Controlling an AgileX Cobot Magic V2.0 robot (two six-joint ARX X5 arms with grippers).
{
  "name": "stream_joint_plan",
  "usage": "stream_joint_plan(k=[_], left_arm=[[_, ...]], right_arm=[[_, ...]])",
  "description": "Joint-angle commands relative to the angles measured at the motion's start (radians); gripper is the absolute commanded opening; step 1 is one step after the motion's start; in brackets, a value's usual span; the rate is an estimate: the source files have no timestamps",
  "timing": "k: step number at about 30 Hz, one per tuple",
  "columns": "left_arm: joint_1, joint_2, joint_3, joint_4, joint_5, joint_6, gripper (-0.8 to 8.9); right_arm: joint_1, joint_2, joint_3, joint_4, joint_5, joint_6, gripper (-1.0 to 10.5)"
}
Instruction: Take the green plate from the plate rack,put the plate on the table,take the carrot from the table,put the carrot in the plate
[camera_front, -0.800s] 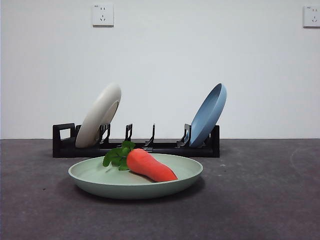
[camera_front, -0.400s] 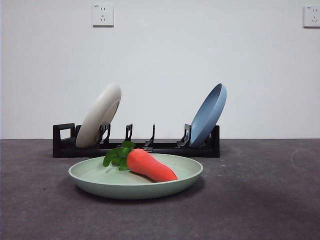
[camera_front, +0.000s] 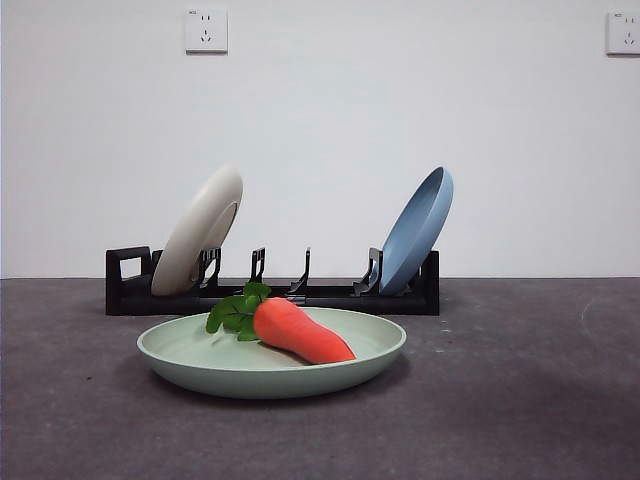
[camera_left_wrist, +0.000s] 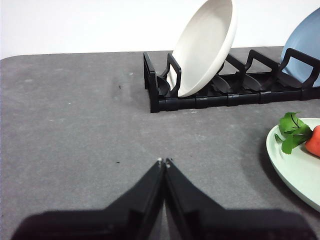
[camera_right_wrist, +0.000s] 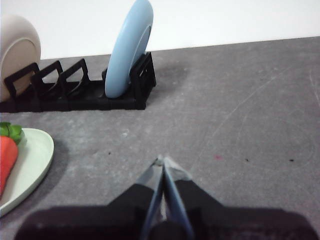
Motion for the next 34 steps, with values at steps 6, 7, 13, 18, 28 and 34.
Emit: stream_joint_plan(k=[6, 7, 13, 18, 28, 34], left_arm=[[0.003, -0.002, -0.013, 0.004, -0.002, -0.004, -0.04], [0.003, -0.002, -0.013, 0.004, -0.002, -0.004, -0.04], [0.003, -0.002, -0.013, 0.004, -0.002, -0.004, -0.04], [0.003, -0.002, -0.013, 0.004, -0.002, -0.004, -0.03], [0.003, -0.002, -0.013, 0.004, -0.003, -0.004, -0.04], [0.003, -0.002, -0.013, 0.004, -0.002, -0.004, -0.04]], right_arm=[[0.000, -0.003, -0.008, -0.016, -0.001, 0.082, 0.0], [0.000, -0.003, -0.008, -0.016, -0.001, 0.082, 0.0], [0.000, -0.003, -0.008, -0.016, -0.002, 0.082, 0.0], [0.000, -0.003, -0.008, -0.016, -0.002, 0.082, 0.0], [0.000, -0.003, -0.008, -0.016, -0.002, 0.082, 0.0], [0.000, -0.003, -0.008, -0.016, -0.002, 0.082, 0.0]])
